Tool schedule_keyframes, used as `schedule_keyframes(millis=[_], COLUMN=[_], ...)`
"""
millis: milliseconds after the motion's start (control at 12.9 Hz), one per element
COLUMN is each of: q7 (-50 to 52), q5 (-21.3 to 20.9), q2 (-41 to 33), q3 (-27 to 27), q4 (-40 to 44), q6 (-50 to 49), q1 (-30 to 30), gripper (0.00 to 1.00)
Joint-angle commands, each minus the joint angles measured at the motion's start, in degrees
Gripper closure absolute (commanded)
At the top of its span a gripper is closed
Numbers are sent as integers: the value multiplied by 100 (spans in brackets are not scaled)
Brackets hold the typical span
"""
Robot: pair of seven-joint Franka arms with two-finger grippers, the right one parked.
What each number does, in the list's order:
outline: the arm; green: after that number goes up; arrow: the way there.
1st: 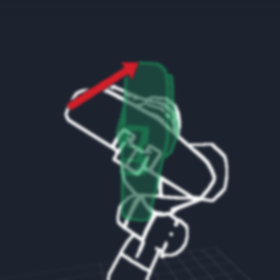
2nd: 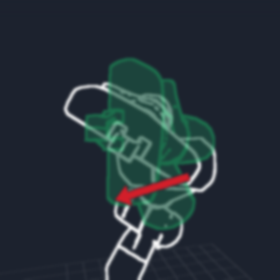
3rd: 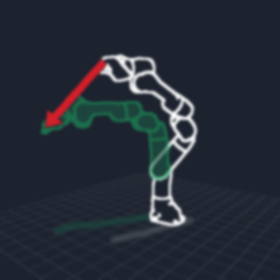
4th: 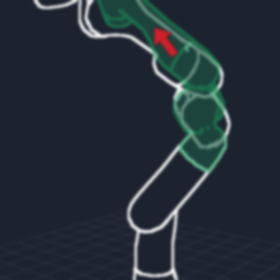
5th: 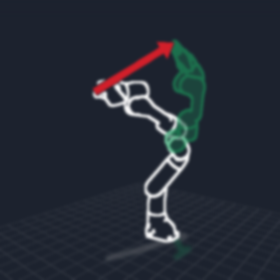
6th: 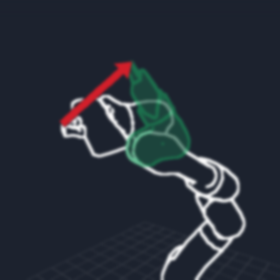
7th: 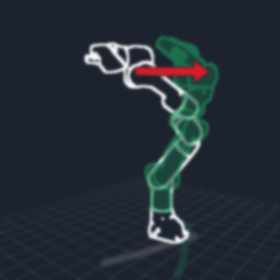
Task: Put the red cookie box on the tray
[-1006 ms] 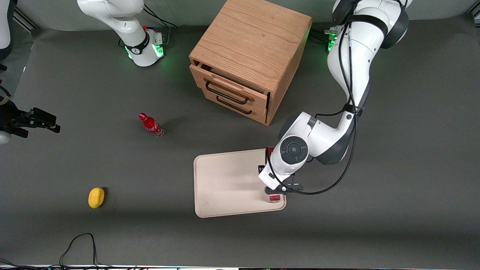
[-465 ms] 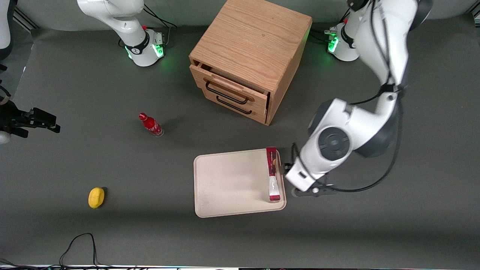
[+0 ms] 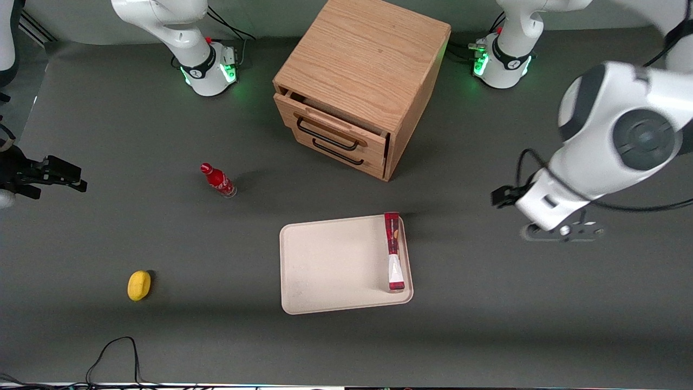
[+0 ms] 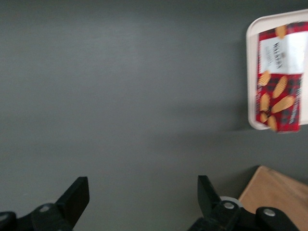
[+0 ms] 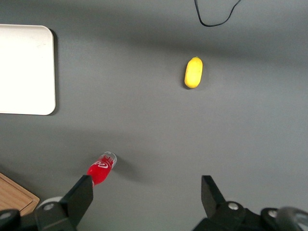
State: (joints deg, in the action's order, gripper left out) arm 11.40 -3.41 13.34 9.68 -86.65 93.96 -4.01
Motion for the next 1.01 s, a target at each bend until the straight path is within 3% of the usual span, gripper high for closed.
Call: schedule_keyframes(millis=[0,465,774,929], q7=[-673,-885,-1323,-1360], q5=[86,86,51,59], q2=[-1103,-1536,-1554,-1493], q3=[-54,-870,-1898,-1909], q4=[-1177,-1416,-1320,-1293], q6=[70,-212,-221,-194], q1=[444,384,42,41], gripper=[0,0,0,0])
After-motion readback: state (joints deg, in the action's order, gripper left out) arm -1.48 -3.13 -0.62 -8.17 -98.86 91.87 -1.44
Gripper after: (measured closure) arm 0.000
